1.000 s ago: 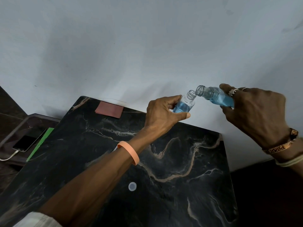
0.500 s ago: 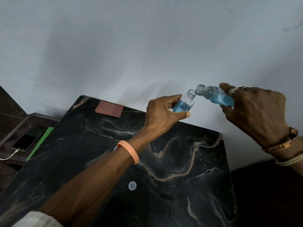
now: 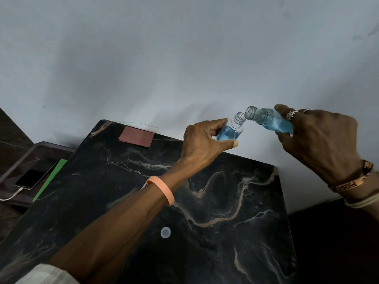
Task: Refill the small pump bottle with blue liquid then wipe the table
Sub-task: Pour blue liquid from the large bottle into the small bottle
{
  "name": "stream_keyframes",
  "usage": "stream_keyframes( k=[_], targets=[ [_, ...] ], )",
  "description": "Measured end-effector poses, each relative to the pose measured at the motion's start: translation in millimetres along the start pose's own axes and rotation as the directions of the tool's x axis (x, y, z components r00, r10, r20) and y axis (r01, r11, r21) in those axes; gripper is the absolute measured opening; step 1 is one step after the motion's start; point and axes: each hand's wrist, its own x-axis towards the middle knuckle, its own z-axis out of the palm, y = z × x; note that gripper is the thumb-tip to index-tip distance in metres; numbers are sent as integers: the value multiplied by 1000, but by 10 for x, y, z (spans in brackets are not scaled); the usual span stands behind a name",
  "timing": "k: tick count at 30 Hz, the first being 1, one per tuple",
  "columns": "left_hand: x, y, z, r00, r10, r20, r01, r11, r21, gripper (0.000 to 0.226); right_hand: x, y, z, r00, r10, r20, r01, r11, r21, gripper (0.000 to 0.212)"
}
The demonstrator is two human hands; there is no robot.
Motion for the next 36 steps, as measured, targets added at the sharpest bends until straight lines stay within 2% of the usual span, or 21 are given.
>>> stream_keyframes(
  k=[11, 19, 36],
  targets=[
    [-3, 30, -25, 1000, 21, 9, -21, 1000, 15, 69, 2, -11, 0, 1000, -2, 9, 2, 1000, -6, 47],
    [-9, 19, -24, 1000, 11, 0, -11, 1000, 9, 54, 8, -9, 10, 1000, -3, -6, 3, 1000, 6, 47],
    [-22, 22, -19, 1000, -23, -14, 23, 1000, 6, 55, -5, -10, 20, 1000, 3, -11, -3, 1000, -4, 46]
  ],
)
